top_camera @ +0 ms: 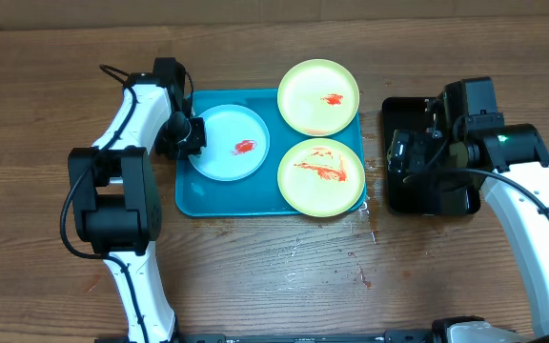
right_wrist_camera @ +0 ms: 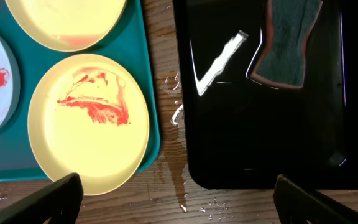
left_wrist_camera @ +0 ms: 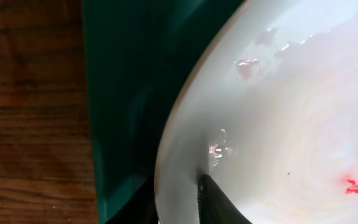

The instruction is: Clean dirty plates on tray and stack at the side

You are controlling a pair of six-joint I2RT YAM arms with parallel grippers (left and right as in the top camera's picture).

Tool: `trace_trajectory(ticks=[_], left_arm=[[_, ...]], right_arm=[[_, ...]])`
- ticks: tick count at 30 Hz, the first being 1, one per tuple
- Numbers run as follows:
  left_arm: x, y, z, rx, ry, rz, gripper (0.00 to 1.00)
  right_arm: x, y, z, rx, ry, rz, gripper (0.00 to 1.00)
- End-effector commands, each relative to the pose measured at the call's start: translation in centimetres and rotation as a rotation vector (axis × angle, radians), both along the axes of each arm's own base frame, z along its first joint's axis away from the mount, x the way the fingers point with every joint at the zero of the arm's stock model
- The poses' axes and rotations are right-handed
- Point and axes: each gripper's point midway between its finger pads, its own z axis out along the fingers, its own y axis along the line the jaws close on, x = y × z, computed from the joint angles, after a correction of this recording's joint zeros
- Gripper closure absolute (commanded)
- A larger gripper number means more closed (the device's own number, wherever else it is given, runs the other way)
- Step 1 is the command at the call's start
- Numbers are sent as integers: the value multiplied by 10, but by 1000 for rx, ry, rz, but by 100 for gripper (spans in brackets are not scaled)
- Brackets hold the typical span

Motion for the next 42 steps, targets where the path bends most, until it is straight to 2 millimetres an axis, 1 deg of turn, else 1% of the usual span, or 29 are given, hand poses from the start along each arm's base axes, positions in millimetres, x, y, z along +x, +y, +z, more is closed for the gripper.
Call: trace_trajectory(ticks=[1,2,5,10,13,16,18,21,23,25,27,29,30,32,34,37,39,42], left_arm=[[8,-1,-4,-3,-23,-4,92],[11,0,-4,6,-36,-4,96],[20,4,-4,27,-72,-4,96],[21,3,-4,23,-79,-3,96],[19,3,-4,22,-69,-4,96],[15,3,-4,22,-52,-4,96],[12,3,-4,22,-43,-4,96],[10,1,-4,14,-32,9,96],[8,2,-4,14,-22,32,96],[5,1,-4,9,-9,56,96],[2,-1,-4,-2,4,70,96],[-2,-2,-4,-7,25,97,96],[-5,-2,-3,-6,38,124,96],[-11,-2,-3,-2,64,160,96],[-14,-2,-3,0,79,161,96],[-19,-2,-3,1,96,161,96],[-23,-2,-2,2,113,161,96],[-28,-2,-2,4,133,161,96]], right_arm=[[7,-1,10,-5,-36,-5,0],[6,-1,10,-5,-35,-6,2],[6,-1,10,-5,-35,-7,6],[6,-4,8,14,-16,-75,13],[8,-13,5,29,1,-147,17],[13,-34,-2,20,14,-215,20],[19,-52,-11,-10,26,-244,22],[30,-74,-25,-52,34,-241,22],[42,-84,-37,-83,27,-208,22],[54,-89,-49,-98,20,-184,21],[66,-90,-64,-104,22,-170,27],[74,-92,-81,-112,36,-168,43],[77,-92,-89,-111,44,-167,48],[83,-94,-105,-118,58,-169,50],[87,-98,-116,-136,68,-175,50],[92,-106,-126,-176,70,-189,50],[95,-112,-127,-205,60,-199,50],[99,-114,-126,-215,42,-201,54]])
